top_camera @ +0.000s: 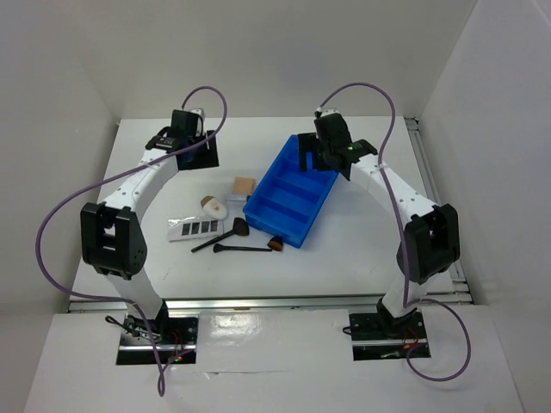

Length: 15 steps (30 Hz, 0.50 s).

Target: Organize the makeup

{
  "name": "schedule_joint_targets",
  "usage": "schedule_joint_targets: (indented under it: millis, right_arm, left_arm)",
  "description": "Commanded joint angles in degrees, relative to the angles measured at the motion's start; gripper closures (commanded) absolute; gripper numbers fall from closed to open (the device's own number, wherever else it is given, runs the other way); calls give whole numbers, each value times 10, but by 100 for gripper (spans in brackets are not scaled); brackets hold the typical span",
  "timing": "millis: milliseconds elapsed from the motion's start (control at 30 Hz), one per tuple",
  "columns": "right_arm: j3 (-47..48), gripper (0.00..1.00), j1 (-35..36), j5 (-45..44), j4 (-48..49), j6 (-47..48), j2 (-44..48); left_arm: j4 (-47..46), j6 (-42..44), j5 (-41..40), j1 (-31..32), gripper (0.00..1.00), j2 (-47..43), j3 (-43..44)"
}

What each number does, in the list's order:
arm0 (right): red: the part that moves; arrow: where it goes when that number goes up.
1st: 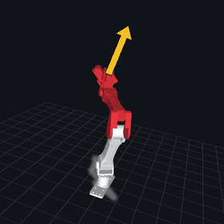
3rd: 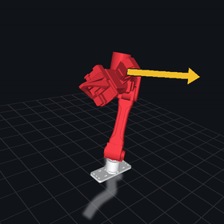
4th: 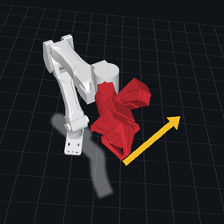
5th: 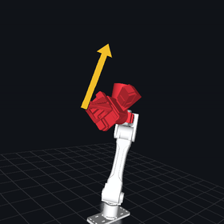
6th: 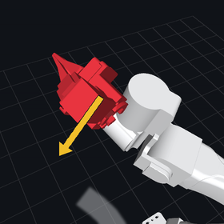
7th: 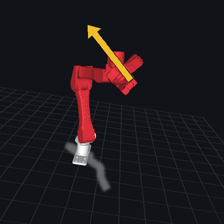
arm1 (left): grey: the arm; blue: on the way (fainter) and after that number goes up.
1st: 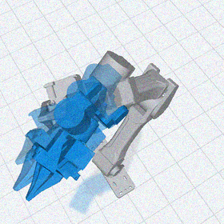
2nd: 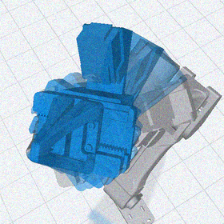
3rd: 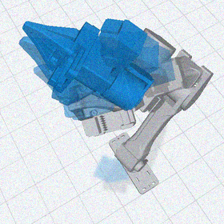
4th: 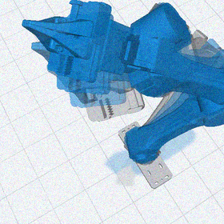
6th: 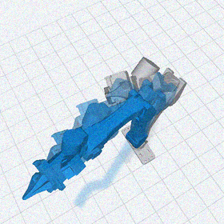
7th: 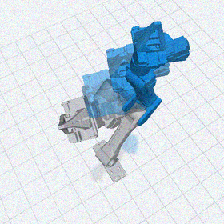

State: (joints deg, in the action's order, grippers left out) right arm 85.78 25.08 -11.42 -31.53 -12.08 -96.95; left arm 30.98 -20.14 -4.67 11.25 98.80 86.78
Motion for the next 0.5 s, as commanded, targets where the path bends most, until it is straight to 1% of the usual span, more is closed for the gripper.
schedule_joint_targets:
  millis: [0,67,100,167,233,267,333,467]
  right_arm:
    - [1,1,10,-17,6,1,43]
    - [-4,1,10,-17,1,1,43]
    - [-4,1,10,-17,1,1,43]
    - [-10,1,10,-22,1,1,48]
    - [-10,1,10,-22,1,-4,48]
    - [-10,1,10,-22,1,-4,48]
    - [-10,1,15,-22,1,-4,42]
    - [-10,1,16,-22,-5,-4,36]
  left_arm:
    - [2,-49,35,-3,24,20,14]
    - [8,-87,-3,-3,17,20,8]
    - [15,-100,-13,-3,2,20,15]
    - [62,-114,-21,-10,0,38,30]
    - [57,-114,2,-10,0,38,15]
    - [40,-114,2,-10,0,22,1]
    - [33,-140,-5,-4,0,7,-39]
    - [54,-203,-39,-4,0,2,-60]
